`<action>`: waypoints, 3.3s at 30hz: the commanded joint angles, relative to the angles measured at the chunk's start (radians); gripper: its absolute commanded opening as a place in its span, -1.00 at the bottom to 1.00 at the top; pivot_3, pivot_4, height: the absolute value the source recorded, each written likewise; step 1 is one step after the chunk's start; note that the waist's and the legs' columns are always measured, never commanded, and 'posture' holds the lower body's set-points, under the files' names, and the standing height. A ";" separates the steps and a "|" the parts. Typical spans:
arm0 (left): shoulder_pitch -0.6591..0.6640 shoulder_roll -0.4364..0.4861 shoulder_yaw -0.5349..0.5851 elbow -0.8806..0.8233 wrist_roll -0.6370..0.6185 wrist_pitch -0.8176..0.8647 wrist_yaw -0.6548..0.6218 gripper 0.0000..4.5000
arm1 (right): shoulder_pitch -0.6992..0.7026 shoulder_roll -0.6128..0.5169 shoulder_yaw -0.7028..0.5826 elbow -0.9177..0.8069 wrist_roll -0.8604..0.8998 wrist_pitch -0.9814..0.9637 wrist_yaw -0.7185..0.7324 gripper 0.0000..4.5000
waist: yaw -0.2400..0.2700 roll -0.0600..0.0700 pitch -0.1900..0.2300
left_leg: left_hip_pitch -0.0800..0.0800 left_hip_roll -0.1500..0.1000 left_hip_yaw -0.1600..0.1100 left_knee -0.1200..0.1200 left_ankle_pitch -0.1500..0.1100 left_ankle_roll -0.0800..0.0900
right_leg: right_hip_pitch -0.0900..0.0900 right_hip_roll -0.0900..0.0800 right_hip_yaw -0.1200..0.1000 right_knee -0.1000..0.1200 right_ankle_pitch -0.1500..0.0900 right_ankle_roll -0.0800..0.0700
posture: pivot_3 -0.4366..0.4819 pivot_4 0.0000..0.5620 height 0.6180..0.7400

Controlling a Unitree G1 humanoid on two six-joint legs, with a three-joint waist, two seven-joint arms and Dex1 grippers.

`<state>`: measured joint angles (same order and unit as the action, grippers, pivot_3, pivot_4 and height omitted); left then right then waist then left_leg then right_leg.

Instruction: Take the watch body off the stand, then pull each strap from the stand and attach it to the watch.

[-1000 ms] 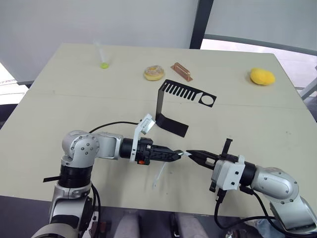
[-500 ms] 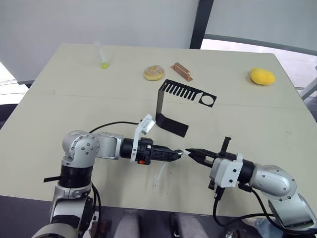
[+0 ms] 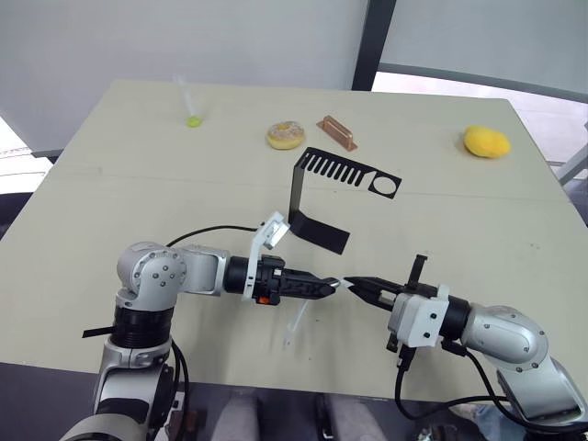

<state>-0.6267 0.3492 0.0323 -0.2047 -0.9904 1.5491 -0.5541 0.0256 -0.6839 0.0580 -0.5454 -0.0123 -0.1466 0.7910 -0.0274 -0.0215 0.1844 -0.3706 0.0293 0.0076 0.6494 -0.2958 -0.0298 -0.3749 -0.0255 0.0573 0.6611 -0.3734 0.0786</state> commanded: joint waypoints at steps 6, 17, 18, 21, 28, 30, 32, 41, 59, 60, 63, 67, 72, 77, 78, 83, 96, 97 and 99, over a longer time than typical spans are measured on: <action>-0.023 -0.051 -0.028 -0.040 -0.046 0.001 -0.026 -0.28 | -0.011 0.011 0.061 -0.033 0.004 -0.042 0.012 -1.00 | 0.000 0.000 0.000 | 0.000 0.000 0.000 0.000 0.000 0.000 | 0.000 0.000 0.000 0.000 0.000 0.000 | -0.05 -0.47 1.00; -0.022 -0.043 -0.036 -0.042 -0.043 0.010 -0.033 -0.28 | -0.020 0.013 0.052 -0.030 -0.016 -0.050 -0.009 -1.00 | 0.000 0.000 0.000 | 0.000 0.000 0.000 0.000 0.000 0.000 | 0.000 0.000 0.000 0.000 0.000 0.000 | -0.05 -0.47 1.00; -0.021 -0.041 -0.037 -0.043 -0.042 0.011 -0.034 -0.28 | -0.021 0.013 0.050 -0.031 -0.017 -0.050 -0.010 -1.00 | 0.000 0.000 0.000 | 0.000 0.000 0.000 0.000 0.000 0.000 | 0.000 0.000 0.000 0.000 0.000 0.000 | -0.05 -0.47 1.00; -0.020 -0.037 -0.038 -0.043 -0.040 0.012 -0.036 -0.28 | -0.024 0.014 0.043 -0.029 -0.025 -0.053 -0.014 -1.00 | 0.000 0.000 0.000 | 0.000 0.000 0.000 0.000 0.000 0.000 | 0.000 0.000 0.000 0.000 0.000 0.000 | -0.05 -0.47 1.00; -0.014 -0.038 -0.039 -0.046 -0.040 0.012 -0.033 -0.28 | -0.044 0.016 0.030 -0.016 -0.044 -0.052 -0.022 -1.00 | 0.000 0.000 0.000 | 0.000 0.000 0.000 0.000 0.000 0.000 | 0.000 0.000 0.000 0.000 0.000 0.000 | -0.05 -0.47 1.00; -0.008 -0.039 -0.040 -0.052 -0.041 0.012 -0.032 -0.28 | -0.045 0.016 0.030 -0.016 -0.045 -0.054 -0.021 -1.00 | 0.000 0.000 0.000 | 0.000 0.000 0.000 0.000 0.000 0.000 | 0.000 0.000 0.000 0.000 0.000 0.000 | -0.05 -0.47 1.00; -0.002 -0.039 -0.042 -0.058 -0.041 0.012 -0.031 -0.28 | -0.045 0.016 0.030 -0.016 -0.045 -0.054 -0.021 -1.00 | 0.000 0.000 0.000 | 0.000 0.000 0.000 0.000 0.000 0.000 | 0.000 0.000 0.000 0.000 0.000 0.000 | -0.05 -0.47 1.00; 0.016 -0.027 -0.042 -0.077 -0.043 0.016 -0.035 -0.28 | -0.035 0.006 0.013 -0.022 -0.035 -0.056 -0.015 -1.00 | 0.000 0.000 0.000 | 0.000 0.000 0.000 0.000 0.000 0.000 | 0.000 0.000 0.000 0.000 0.000 0.000 | -0.05 -0.47 1.00; -0.001 -0.039 -0.036 -0.061 -0.034 0.011 -0.027 -0.28 | -0.025 0.006 0.022 -0.029 -0.032 -0.054 -0.007 -1.00 | 0.000 0.000 0.000 | 0.000 0.000 0.000 0.000 0.000 0.000 | 0.000 0.000 0.000 0.000 0.000 0.000 | -0.05 -0.47 1.00; -0.001 -0.041 -0.035 -0.060 -0.033 0.011 -0.025 -0.28 | -0.024 0.005 0.021 -0.029 -0.031 -0.054 -0.007 -1.00 | 0.000 0.000 0.000 | 0.000 0.000 0.000 0.000 0.000 0.000 | 0.000 0.000 0.000 0.000 0.000 0.000 | -0.05 -0.47 1.00; -0.002 -0.045 -0.035 -0.059 -0.031 0.010 -0.023 -0.28 | -0.022 0.004 0.022 -0.029 -0.031 -0.055 -0.005 -1.00 | 0.000 0.000 0.000 | 0.000 0.000 0.000 0.000 0.000 0.000 | 0.000 0.000 0.000 0.000 0.000 0.000 | -0.05 -0.47 1.00; -0.002 -0.054 -0.034 -0.060 -0.031 0.011 -0.020 -0.28 | -0.025 0.004 0.025 -0.024 -0.033 -0.057 -0.003 -1.00 | 0.000 0.000 0.000 | 0.000 0.000 0.000 0.000 0.000 0.000 | 0.000 0.000 0.000 0.000 0.000 0.000 | -0.05 -0.47 1.00; -0.005 -0.061 -0.034 -0.055 -0.029 0.010 -0.018 -0.28 | -0.037 0.004 0.029 -0.014 -0.035 -0.058 -0.001 -1.00 | 0.000 0.000 0.000 | 0.000 0.000 0.000 0.000 0.000 0.000 | 0.000 0.000 0.000 0.000 0.000 0.000 | -0.05 -0.47 1.00; -0.004 -0.067 -0.033 -0.058 -0.029 0.014 -0.015 -0.28 | -0.026 0.002 0.027 -0.013 -0.036 -0.061 -0.002 -1.00 | 0.000 0.000 0.000 | 0.000 0.000 0.000 0.000 0.000 0.000 | 0.000 0.000 0.000 0.000 0.000 0.000 | -0.05 -0.47 1.00; -0.004 -0.069 -0.032 -0.058 -0.029 0.014 -0.014 -0.28 | -0.026 0.003 0.027 -0.013 -0.036 -0.060 -0.003 -1.00 | 0.000 0.000 0.000 | 0.000 0.000 0.000 0.000 0.000 0.000 | 0.000 0.000 0.000 0.000 0.000 0.000 | -0.05 -0.47 1.00; -0.010 -0.074 -0.030 -0.060 -0.032 0.018 -0.011 -0.28 | -0.027 0.006 0.032 -0.010 -0.038 -0.059 -0.004 -1.00 | 0.000 0.000 0.000 | 0.000 0.000 0.000 0.000 0.000 0.000 | 0.000 0.000 0.000 0.000 0.000 0.000 | -0.05 -0.47 1.00; -0.022 -0.088 -0.030 -0.055 -0.033 0.028 0.000 -0.28 | -0.040 0.016 0.052 0.005 -0.046 -0.059 -0.005 -1.00 | 0.000 0.000 0.000 | 0.000 0.000 0.000 0.000 0.000 0.000 | 0.000 0.000 0.000 0.000 0.000 0.000 | -0.05 -0.47 1.00; -0.024 -0.088 -0.030 -0.054 -0.032 0.028 -0.001 -0.28 | -0.042 0.016 0.052 0.007 -0.047 -0.059 -0.005 -1.00 | 0.000 0.000 0.000 | 0.000 0.000 0.000 0.000 0.000 0.000 | 0.000 0.000 0.000 0.000 0.000 0.000 | -0.05 -0.47 1.00; -0.027 -0.085 -0.031 -0.050 -0.030 0.029 -0.003 -0.28 | -0.048 0.019 0.051 0.012 -0.049 -0.059 -0.008 -1.00 | 0.000 0.000 0.000 | 0.000 0.000 0.000 0.000 0.000 0.000 | 0.000 0.000 0.000 0.000 0.000 0.000 | -0.05 -0.47 1.00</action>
<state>-0.6212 0.3120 0.0359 -0.2217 -0.9756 1.5770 -0.5253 0.0034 -0.6833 0.0706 -0.5030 -0.0643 -0.1734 0.7928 -0.0274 -0.0215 0.1844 -0.3705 0.0292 0.0077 0.6494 -0.2958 -0.0298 -0.3749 -0.0255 0.0573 0.6611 -0.3734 0.0786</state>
